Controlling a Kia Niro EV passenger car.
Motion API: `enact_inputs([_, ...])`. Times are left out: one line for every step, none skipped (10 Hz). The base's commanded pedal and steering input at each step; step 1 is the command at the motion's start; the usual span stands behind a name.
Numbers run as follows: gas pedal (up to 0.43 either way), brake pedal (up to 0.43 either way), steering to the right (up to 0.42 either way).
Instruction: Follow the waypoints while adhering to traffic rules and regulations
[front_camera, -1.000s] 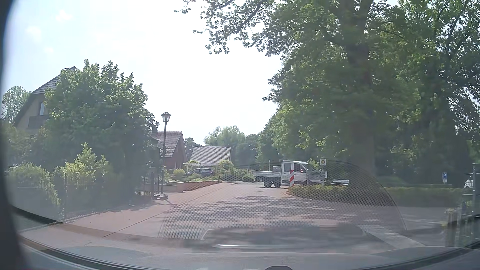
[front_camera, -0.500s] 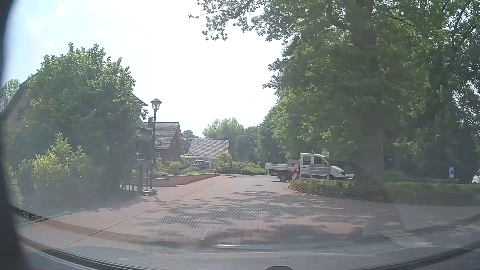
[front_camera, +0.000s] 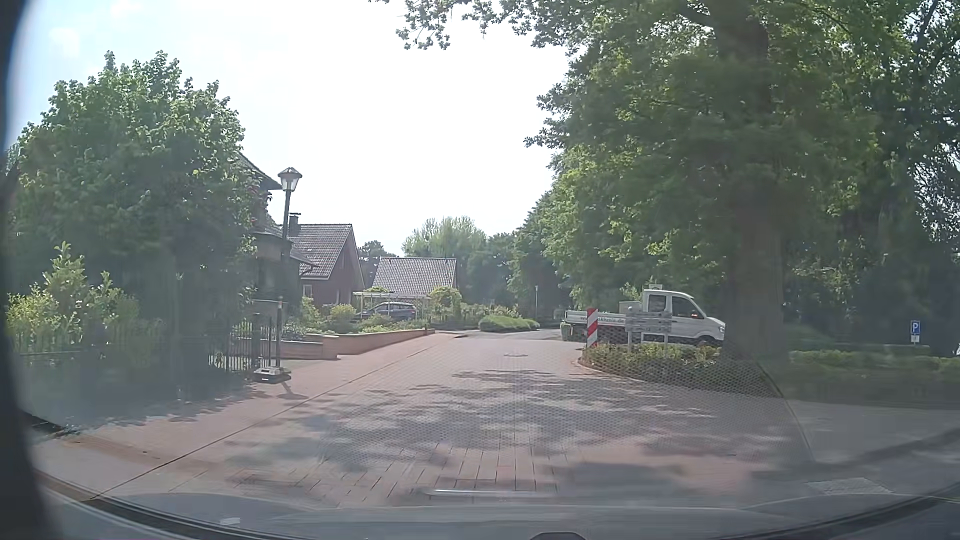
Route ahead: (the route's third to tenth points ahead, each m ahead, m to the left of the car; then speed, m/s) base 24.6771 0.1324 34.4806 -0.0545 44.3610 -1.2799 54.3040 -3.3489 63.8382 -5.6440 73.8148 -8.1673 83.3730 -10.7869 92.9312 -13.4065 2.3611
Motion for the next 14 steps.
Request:
enact_inputs([0.0, 0.091, 0.011])
enact_inputs([0.0, 0.104, 0.01])
enact_inputs([0.0, 0.11, 0.01])
enact_inputs([0.0, 0.11, 0.008])
enact_inputs([0.0, 0.11, 0.006])
enact_inputs([0.0, 0.11, 0.006])
enact_inputs([0.0, 0.11, 0.004])
enact_inputs([0.0, 0.11, 0.002])
enact_inputs([0.0, 0.104, 0.0])
enact_inputs([0.0, 0.055, -0.004])
enact_inputs([0.0, 0.0, -0.007])
enact_inputs([0.0, 0.0, -0.007])
enact_inputs([0.0, 0.0, -0.008])
enact_inputs([0.0, 0.0, -0.01])
